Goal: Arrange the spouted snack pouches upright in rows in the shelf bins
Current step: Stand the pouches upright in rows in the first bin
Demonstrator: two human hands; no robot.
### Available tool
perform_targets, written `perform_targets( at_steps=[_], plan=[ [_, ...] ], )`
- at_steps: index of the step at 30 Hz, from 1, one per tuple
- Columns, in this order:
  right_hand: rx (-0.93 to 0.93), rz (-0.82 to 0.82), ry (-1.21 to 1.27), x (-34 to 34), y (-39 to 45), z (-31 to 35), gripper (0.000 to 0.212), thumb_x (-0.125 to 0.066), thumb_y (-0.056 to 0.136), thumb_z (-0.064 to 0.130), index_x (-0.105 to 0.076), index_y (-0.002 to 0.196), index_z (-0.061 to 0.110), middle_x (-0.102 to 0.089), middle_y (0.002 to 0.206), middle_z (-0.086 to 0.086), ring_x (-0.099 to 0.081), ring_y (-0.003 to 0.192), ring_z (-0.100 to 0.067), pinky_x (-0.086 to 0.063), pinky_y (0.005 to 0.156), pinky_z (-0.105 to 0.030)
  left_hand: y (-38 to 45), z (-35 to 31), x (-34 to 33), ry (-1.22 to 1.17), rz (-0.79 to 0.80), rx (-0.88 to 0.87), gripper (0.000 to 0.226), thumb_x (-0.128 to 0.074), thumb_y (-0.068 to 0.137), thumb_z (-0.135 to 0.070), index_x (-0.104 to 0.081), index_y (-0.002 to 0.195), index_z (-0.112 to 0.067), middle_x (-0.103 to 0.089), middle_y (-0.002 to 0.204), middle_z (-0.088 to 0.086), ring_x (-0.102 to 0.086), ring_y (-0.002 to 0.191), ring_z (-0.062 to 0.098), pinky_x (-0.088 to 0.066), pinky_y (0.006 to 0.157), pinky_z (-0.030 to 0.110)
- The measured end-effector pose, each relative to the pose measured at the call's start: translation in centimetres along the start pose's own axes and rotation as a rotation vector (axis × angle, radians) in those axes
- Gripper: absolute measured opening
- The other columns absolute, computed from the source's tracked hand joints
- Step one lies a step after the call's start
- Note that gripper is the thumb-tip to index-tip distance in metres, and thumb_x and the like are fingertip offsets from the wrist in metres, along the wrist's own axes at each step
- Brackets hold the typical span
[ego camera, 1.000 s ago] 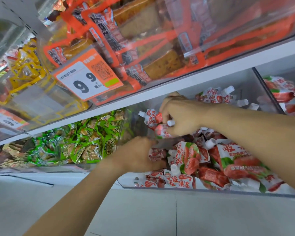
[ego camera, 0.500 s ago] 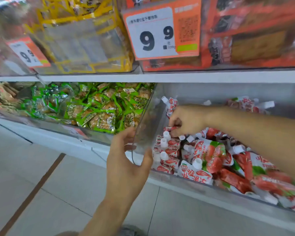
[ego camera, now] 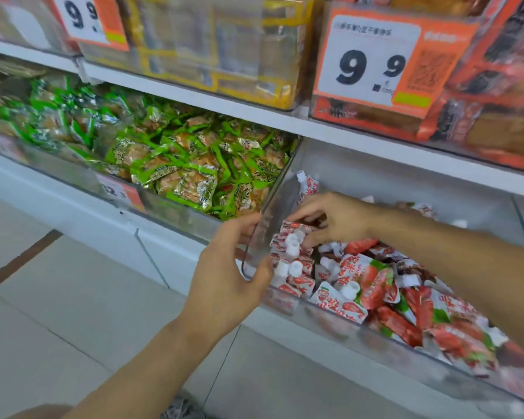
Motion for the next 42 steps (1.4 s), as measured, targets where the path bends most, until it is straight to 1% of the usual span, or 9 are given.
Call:
perform_targets(
  at_steps=[3, 6, 11, 17, 19, 22, 31, 38, 42],
  plan=[
    [0.032, -0.072, -0.057, -0.4, 0.0, 0.9, 0.029, -0.066, 0.091, 0.033, -0.073, 0.107, 0.009, -0.065, 0.093, -0.005, -0.056, 0.083, -0.008, -0.045, 0.073, -0.023, -0.1, -0.1, -0.1, 0.012, -0.014, 0.005, 0.057, -0.074, 0.078, -0.010, -0.053, 0.129, -0.022, -0.063, 0.114, -0.013, -0.060, 0.103, 0.003, -0.051, 0.087, 0.023],
    [-0.052, -0.140, -0.032, 0.1, -0.1, 0.5, 0.037, -0.052, 0.100, 0.030, -0.052, 0.080, -0.001, -0.049, 0.070, -0.016, -0.042, 0.063, -0.015, -0.038, 0.064, -0.033, -0.3, 0.0, -0.2, 0.012, 0.001, -0.005, 0.060, -0.074, 0.078, -0.014, -0.050, 0.132, -0.023, -0.061, 0.117, -0.012, -0.059, 0.106, 0.003, -0.051, 0.088, 0.024],
    [-0.203, -0.057, 0.117, -1.4, 0.0, -0.3, 0.033, -0.044, 0.102, 0.036, -0.049, 0.111, 0.004, -0.060, 0.107, -0.023, -0.060, 0.098, -0.035, -0.052, 0.087, -0.056, -0.7, 0.1, -0.4, 0.009, 0.084, -0.013, 0.072, -0.077, 0.079, -0.031, -0.039, 0.140, -0.028, -0.052, 0.127, -0.015, -0.054, 0.116, 0.003, -0.048, 0.093, 0.024],
    [-0.272, 0.142, 0.561, -2.5, -0.3, 0.1, 0.042, -0.049, 0.100, 0.010, -0.044, 0.141, 0.014, -0.046, 0.146, -0.011, -0.043, 0.136, -0.027, -0.038, 0.112, -0.048, -0.9, 0.2, -1.0, -0.010, 0.180, -0.005, 0.096, -0.086, 0.065, -0.042, -0.026, 0.139, -0.042, -0.044, 0.133, -0.014, -0.045, 0.125, 0.001, -0.035, 0.097, 0.007],
    [-0.256, 0.215, 0.389, -1.4, -0.9, 0.3, 0.046, -0.053, 0.097, 0.008, -0.047, 0.141, 0.021, -0.052, 0.140, -0.001, -0.051, 0.126, -0.017, -0.044, 0.106, -0.036, -0.9, 0.4, -0.9, -0.017, 0.205, 0.008, 0.102, -0.088, 0.060, -0.046, -0.025, 0.141, -0.042, -0.043, 0.135, -0.016, -0.046, 0.125, 0.002, -0.037, 0.098, 0.009],
    [-0.226, 0.066, 0.046, 1.6, -2.5, 1.4, 0.056, -0.064, 0.091, 0.011, -0.044, 0.143, 0.022, -0.055, 0.134, 0.000, -0.061, 0.108, -0.014, -0.051, 0.084, -0.025, -1.1, 0.6, -0.7, -0.010, 0.220, 0.010, 0.111, -0.091, 0.055, -0.045, -0.022, 0.142, -0.048, -0.042, 0.135, -0.019, -0.044, 0.126, -0.002, -0.037, 0.098, 0.007],
    [-0.216, 0.154, 0.241, -0.8, -6.0, 2.5, 0.051, -0.093, 0.062, 0.023, -0.069, 0.106, 0.017, -0.074, 0.101, 0.001, -0.073, 0.084, -0.015, -0.061, 0.079, -0.034, -1.1, 0.6, -0.8, 0.021, 0.178, 0.018, 0.112, -0.093, 0.052, -0.040, -0.028, 0.143, -0.045, -0.045, 0.132, -0.020, -0.047, 0.121, -0.006, -0.040, 0.097, 0.009],
    [-0.164, -0.025, 0.282, -3.1, -4.8, 3.4, 0.042, -0.093, 0.063, 0.025, -0.069, 0.096, 0.015, -0.075, 0.079, 0.000, -0.073, 0.075, -0.018, -0.061, 0.076, -0.038, -1.1, 0.6, -0.7, 0.027, 0.170, 0.024, 0.111, -0.093, 0.051, -0.039, -0.029, 0.142, -0.046, -0.046, 0.131, -0.020, -0.049, 0.119, -0.003, -0.040, 0.092, 0.005],
    [-0.120, -0.016, 0.286, -3.0, -5.3, 3.3, 0.040, -0.089, 0.069, 0.028, -0.070, 0.103, 0.016, -0.075, 0.088, 0.001, -0.073, 0.080, -0.014, -0.060, 0.077, -0.033, -1.0, 0.6, -0.7, 0.032, 0.169, 0.033, 0.111, -0.094, 0.049, -0.039, -0.032, 0.141, -0.043, -0.048, 0.132, -0.020, -0.051, 0.117, -0.003, -0.042, 0.093, 0.008]
  ],
)
Point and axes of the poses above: each hand's wrist, its own y-axis towards the middle knuckle, its own x-axis out of the back of the hand, z = x × y, the point moved 4 cm from there along y, towards the middle knuckle
